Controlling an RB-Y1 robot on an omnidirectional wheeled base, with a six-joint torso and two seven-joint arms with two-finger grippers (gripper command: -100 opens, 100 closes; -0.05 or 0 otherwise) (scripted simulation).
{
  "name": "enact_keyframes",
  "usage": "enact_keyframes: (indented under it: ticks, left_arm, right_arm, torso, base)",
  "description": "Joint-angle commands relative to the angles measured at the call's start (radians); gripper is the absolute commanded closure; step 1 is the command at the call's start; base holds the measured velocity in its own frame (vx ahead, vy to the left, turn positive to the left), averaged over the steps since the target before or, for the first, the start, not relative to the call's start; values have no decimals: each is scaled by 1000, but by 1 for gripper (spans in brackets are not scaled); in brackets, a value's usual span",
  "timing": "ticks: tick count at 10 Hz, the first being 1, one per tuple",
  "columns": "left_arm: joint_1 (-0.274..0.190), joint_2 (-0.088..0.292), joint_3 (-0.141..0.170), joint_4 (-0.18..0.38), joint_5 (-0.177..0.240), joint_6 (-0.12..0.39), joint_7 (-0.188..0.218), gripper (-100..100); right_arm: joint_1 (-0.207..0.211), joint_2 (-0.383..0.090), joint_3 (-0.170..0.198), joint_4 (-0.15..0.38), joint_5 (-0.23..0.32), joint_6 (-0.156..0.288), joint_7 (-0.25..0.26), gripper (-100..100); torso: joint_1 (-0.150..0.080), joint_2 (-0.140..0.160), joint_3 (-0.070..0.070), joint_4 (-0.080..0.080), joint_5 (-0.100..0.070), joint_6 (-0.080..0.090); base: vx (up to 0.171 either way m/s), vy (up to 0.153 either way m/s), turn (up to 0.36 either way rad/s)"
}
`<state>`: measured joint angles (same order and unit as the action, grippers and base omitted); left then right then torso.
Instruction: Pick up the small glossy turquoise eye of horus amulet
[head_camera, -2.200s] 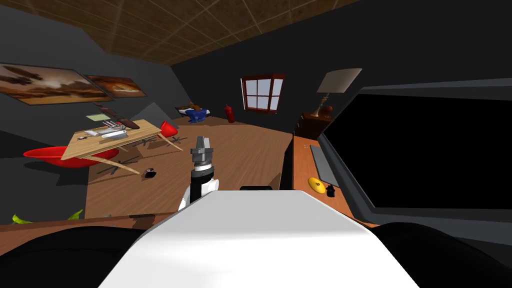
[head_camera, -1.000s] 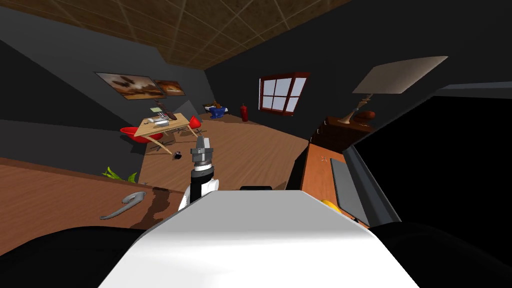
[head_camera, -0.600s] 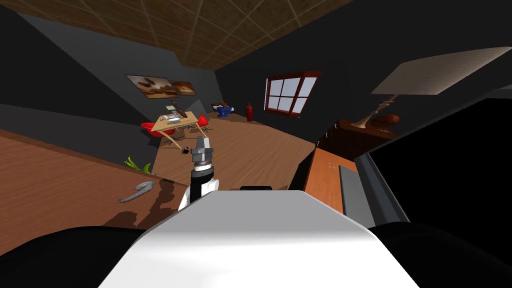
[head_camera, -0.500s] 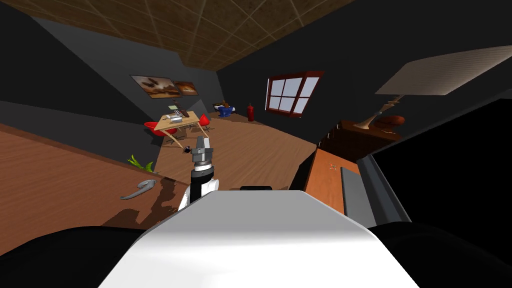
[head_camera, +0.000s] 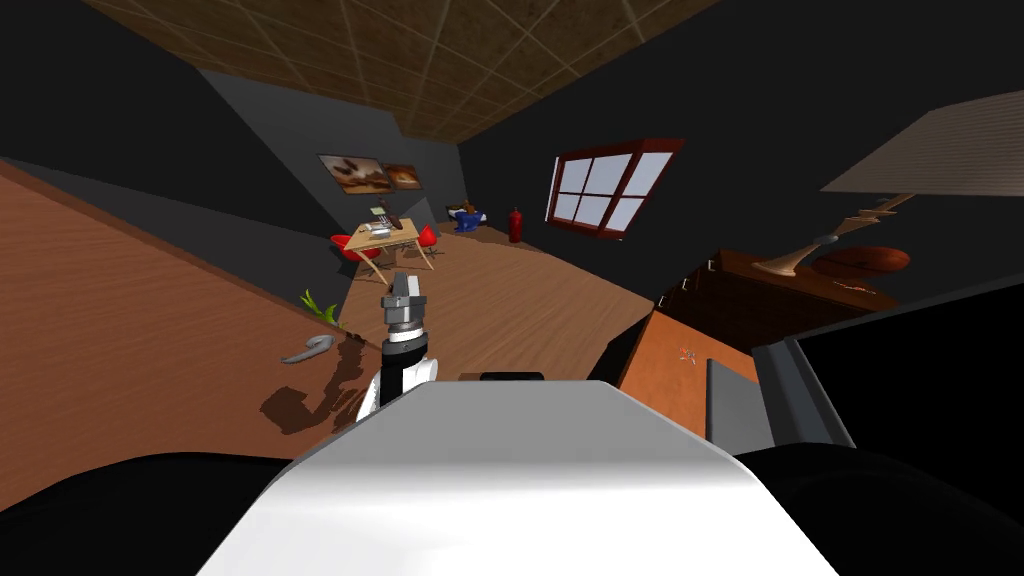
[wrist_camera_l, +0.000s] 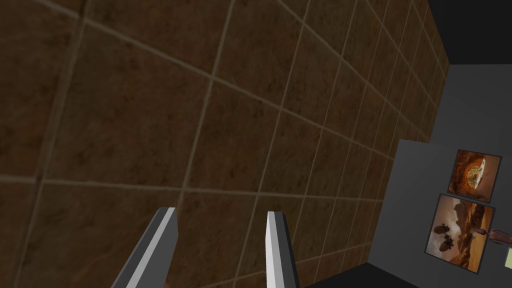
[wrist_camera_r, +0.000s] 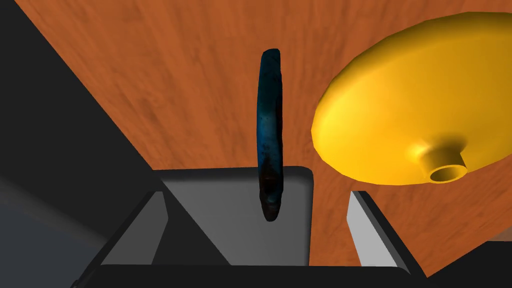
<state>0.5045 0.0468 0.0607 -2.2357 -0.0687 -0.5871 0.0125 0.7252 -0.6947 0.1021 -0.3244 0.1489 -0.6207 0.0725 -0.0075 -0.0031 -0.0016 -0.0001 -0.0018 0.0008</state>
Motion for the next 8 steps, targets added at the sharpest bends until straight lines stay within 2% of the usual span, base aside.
enact_keyframes:
  ticks: [1,2,3,4,6,7,8]
  left_arm:
    - [0,0,0,0,0,0,0,0]
    - [0,0,0,0,0,0,0,0]
    - [0,0,0,0,0,0,0,0]
    - [0,0,0,0,0,0,0,0]
    - [0,0,0,0,0,0,0,0]
    - [0,0,0,0,0,0,0,0]
    - [0,0,0,0,0,0,0,0]
  right_arm:
    - [0,0,0,0,0,0,0,-100]
    - [-3,1,3,3,1,-1,0,0]
    - [7,-6,9,-48,-20,49,2,-100]
    - [7,-6,9,-54,-20,62,2,-100]
    - [17,-12,15,-155,-41,135,4,-100]
    - [17,-12,15,-153,-41,154,4,-100]
    - [17,-12,15,-175,-41,177,4,-100]
  torso:
    - [0,0,0,0,0,0]
    - [4,0,0,0,1,1]
    - [7,1,0,0,2,1]
    - [7,6,3,1,2,1]
    - [8,5,3,1,2,1]
    - [8,7,4,1,2,1]
    - [9,6,4,1,2,1]
  base:
    - [16,-59,49]
    - [2,-12,-4]
    - [-93,-33,45]
    - [-115,-51,30]
    - [-64,-2,37]
    - [-77,-1,65]
    - [-15,0,7]
